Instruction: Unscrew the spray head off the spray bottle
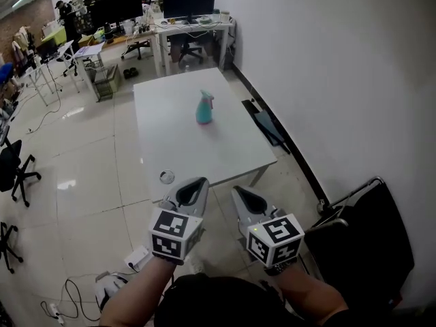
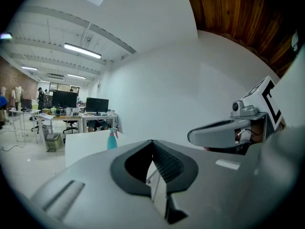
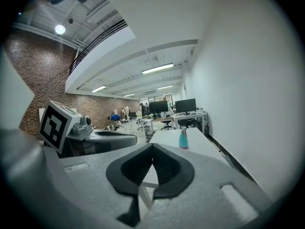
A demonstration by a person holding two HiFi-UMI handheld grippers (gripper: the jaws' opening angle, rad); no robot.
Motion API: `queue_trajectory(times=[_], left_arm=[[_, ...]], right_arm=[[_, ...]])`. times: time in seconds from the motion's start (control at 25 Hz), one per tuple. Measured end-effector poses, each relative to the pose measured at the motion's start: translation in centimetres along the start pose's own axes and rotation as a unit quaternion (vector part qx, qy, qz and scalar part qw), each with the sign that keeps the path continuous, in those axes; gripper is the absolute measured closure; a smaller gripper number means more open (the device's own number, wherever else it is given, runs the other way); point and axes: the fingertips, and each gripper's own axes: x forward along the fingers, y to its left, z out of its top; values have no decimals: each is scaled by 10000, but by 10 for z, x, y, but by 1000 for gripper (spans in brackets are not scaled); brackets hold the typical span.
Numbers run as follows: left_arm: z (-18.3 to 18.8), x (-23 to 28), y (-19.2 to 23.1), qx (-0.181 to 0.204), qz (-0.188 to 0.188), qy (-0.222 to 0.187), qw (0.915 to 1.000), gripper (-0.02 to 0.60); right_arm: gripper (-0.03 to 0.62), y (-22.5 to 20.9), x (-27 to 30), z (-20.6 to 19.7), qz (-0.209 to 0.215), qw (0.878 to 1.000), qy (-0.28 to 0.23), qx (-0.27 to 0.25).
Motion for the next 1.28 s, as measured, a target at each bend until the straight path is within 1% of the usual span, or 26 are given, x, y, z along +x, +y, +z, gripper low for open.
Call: queue_trajectory(times=[0.32, 0.68, 1.0, 1.28], left_arm=[[3, 18, 44, -42, -177, 54, 9998, 568], [3, 43, 67, -59, -244, 169, 9995, 566], [2, 75, 82, -85, -36, 269, 9996, 566], [7, 121, 87, -164, 309, 404, 9986, 558]], right_arm=[[603, -1, 45, 14, -169, 9998, 70, 11], [602, -18, 78, 21, -224, 9996, 147, 90], [603, -43, 107, 26, 22, 9998, 193, 91], [602, -88, 133, 38, 399, 9988, 288, 77]])
